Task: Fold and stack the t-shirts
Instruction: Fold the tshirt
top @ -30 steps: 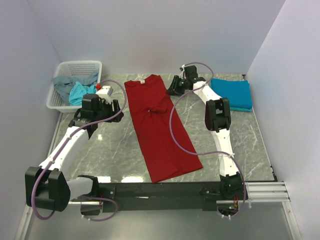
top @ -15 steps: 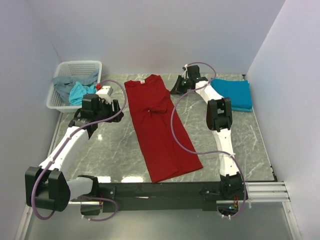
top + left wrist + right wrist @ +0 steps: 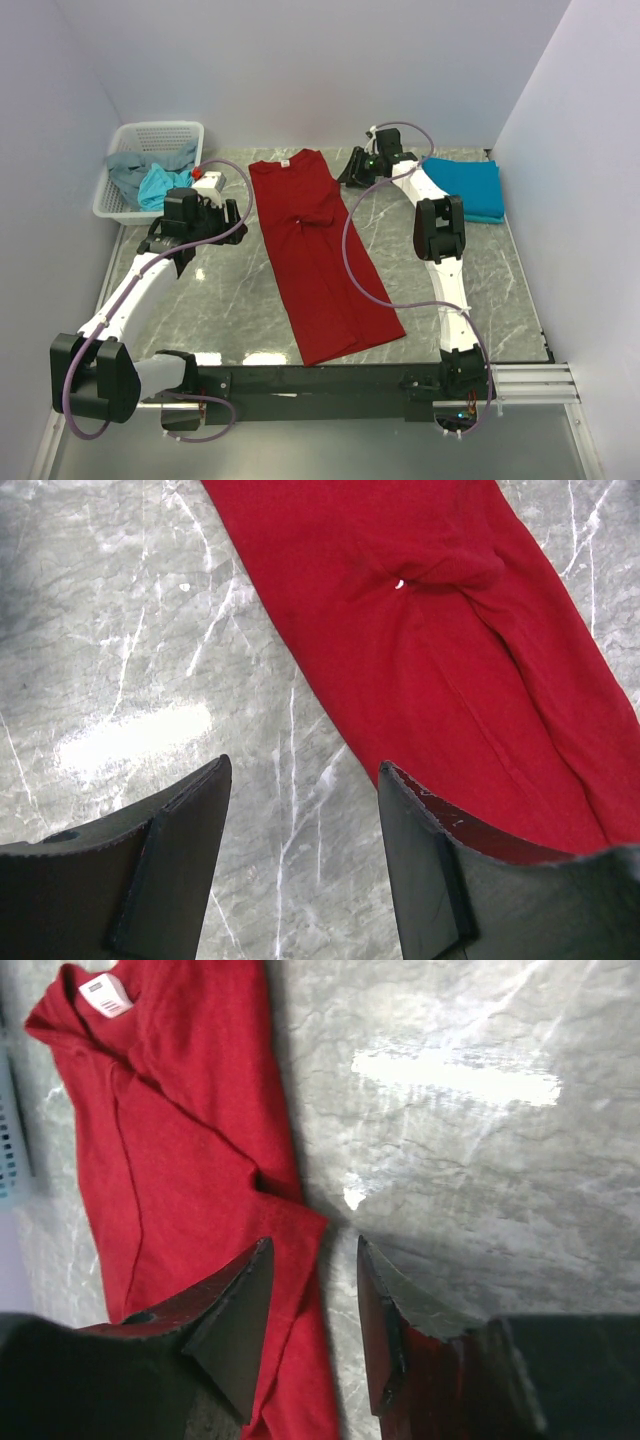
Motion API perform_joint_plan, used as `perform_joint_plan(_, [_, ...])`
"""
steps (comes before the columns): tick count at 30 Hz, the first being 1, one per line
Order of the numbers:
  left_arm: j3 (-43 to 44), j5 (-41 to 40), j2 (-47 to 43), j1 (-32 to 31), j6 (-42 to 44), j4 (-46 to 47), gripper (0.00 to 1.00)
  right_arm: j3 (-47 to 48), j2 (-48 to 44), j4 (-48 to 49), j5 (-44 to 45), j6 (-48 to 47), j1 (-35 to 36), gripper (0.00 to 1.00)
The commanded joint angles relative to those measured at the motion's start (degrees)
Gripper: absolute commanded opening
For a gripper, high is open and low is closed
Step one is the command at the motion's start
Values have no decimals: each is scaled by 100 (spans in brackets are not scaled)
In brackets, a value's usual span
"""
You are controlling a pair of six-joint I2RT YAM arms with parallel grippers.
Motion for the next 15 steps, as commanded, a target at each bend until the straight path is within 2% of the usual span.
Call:
perform_joint_plan(1, [236, 32, -9, -32, 99, 68, 66, 154, 6, 161, -258, 215, -67, 47])
perform_joint_plan(10, [253, 15, 61, -32, 99, 59, 66, 14, 225, 372, -654, 638, -24, 47])
perform_joint_plan(15, [253, 24, 70, -41, 99, 59, 66, -22, 235, 294, -489, 648, 11, 47])
